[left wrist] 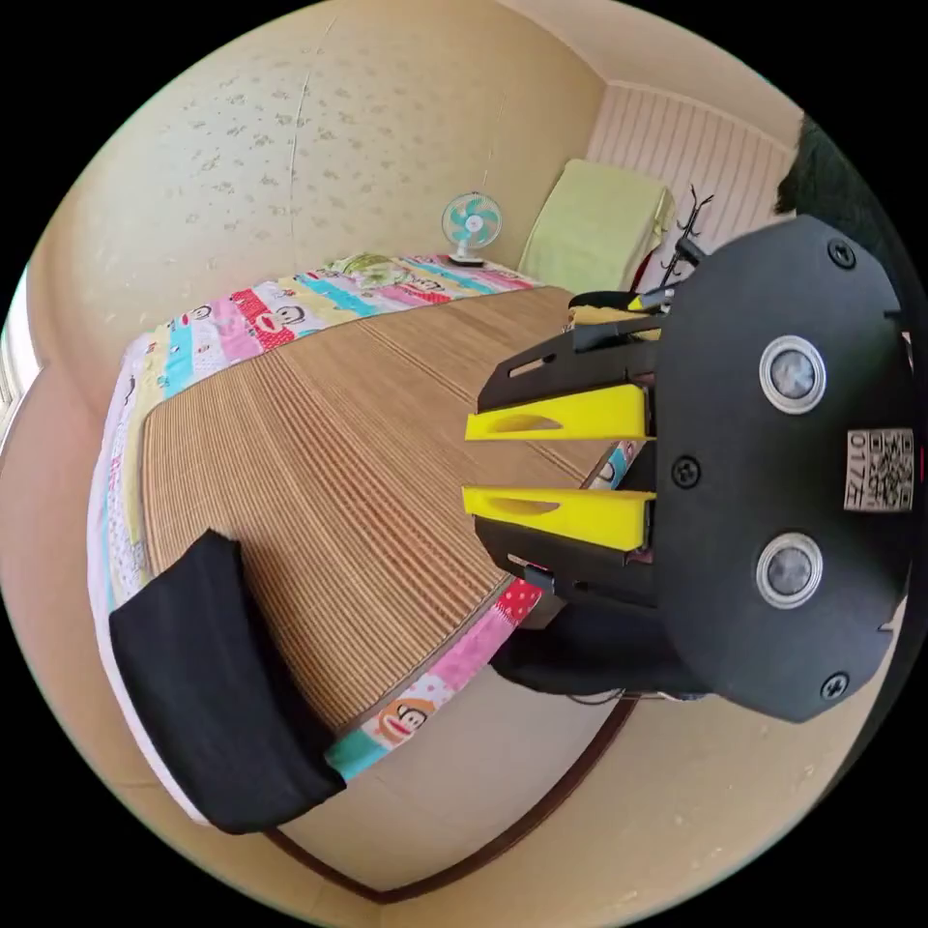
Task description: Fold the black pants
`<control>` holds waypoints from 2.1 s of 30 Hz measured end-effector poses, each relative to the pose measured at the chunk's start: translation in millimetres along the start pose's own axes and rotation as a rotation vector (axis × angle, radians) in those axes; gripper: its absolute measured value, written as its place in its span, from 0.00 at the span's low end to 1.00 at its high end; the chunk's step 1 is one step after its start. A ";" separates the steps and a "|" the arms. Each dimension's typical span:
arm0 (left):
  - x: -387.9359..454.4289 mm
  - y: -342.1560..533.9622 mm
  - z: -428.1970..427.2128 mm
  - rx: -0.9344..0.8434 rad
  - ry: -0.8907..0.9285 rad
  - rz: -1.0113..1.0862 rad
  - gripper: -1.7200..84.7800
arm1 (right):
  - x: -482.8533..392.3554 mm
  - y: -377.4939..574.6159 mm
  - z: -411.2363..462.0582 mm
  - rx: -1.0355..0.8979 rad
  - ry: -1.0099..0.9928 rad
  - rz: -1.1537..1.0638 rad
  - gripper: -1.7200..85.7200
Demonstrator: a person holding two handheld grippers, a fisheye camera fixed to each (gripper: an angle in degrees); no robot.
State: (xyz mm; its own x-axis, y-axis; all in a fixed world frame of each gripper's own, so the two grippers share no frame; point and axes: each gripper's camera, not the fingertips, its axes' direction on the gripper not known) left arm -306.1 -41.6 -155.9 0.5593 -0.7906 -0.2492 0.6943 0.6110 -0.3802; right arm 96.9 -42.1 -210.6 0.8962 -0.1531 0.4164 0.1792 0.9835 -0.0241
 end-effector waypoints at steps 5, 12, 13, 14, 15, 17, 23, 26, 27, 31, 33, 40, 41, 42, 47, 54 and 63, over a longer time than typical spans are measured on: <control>-100.0 -35.2 -23.5 0.073 -0.041 -0.185 0.13 | -63.2 -37.7 14.7 0.021 -0.123 0.035 0.03; -256.0 -41.3 -2.5 0.198 0.312 -0.749 0.16 | -110.6 -37.4 24.4 -0.128 -0.057 0.091 0.03; -260.8 -44.8 1.4 0.199 0.322 -0.746 0.16 | -117.1 -37.5 22.8 -0.157 -0.019 0.078 0.03; -267.3 -53.6 9.5 0.202 0.348 -0.723 0.17 | -122.1 -38.1 21.6 -0.186 0.028 0.067 0.03; -270.5 -62.0 17.6 0.195 0.363 -0.718 0.17 | -123.9 -38.4 21.1 -0.199 0.049 0.065 0.03; -267.6 -70.8 24.9 0.195 0.367 -0.721 0.15 | -127.5 -39.5 17.7 -0.225 0.090 0.076 0.03; -179.6 -85.2 2.1 0.389 0.795 -0.251 0.09 | -137.2 -39.3 14.0 -0.189 0.077 0.152 0.03; -65.1 -101.3 3.2 0.179 0.699 0.208 0.08 | -151.1 -43.8 20.8 -0.201 0.078 0.124 0.02; -18.9 -100.2 16.1 0.058 0.689 0.378 0.08 | -154.2 -45.7 22.4 -0.203 0.086 0.113 0.02; 76.0 -63.1 69.1 -0.274 0.708 0.726 0.08 | -176.9 -62.0 31.3 -0.210 0.122 0.021 0.02; 112.0 -28.7 106.5 -0.575 0.580 0.946 0.09 | -186.4 -66.6 30.9 -0.204 0.126 -0.029 0.02; 48.7 -68.9 100.3 -0.463 0.730 0.683 0.11 | -181.1 -58.9 31.1 -0.220 0.172 -0.067 0.02; 28.8 -90.5 98.7 -0.377 0.701 0.576 0.12 | -175.6 -54.7 32.2 -0.222 0.163 -0.052 0.02; 11.0 -113.0 101.2 -0.310 0.649 0.454 0.14 | -173.1 -52.8 33.2 -0.225 0.161 -0.046 0.02; 9.0 -191.7 142.4 -0.178 0.452 0.257 0.19 | -153.4 -41.8 45.8 -0.285 0.148 -0.019 0.02; 56.0 -217.6 273.7 -0.289 -0.090 0.257 0.12 | -129.0 -35.0 50.3 -0.332 0.124 -0.011 0.03; -24.2 -181.0 194.8 -0.232 0.813 0.514 0.01 | -48.4 -12.6 30.0 -0.263 0.064 0.037 0.03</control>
State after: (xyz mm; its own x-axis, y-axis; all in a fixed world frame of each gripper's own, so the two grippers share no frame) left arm -357.1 -125.3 92.5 0.2263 -0.2706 -0.9357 0.2994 0.9335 -0.1975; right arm 39.0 -44.2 -203.2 0.9266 -0.1314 0.3524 0.2373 0.9311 -0.2769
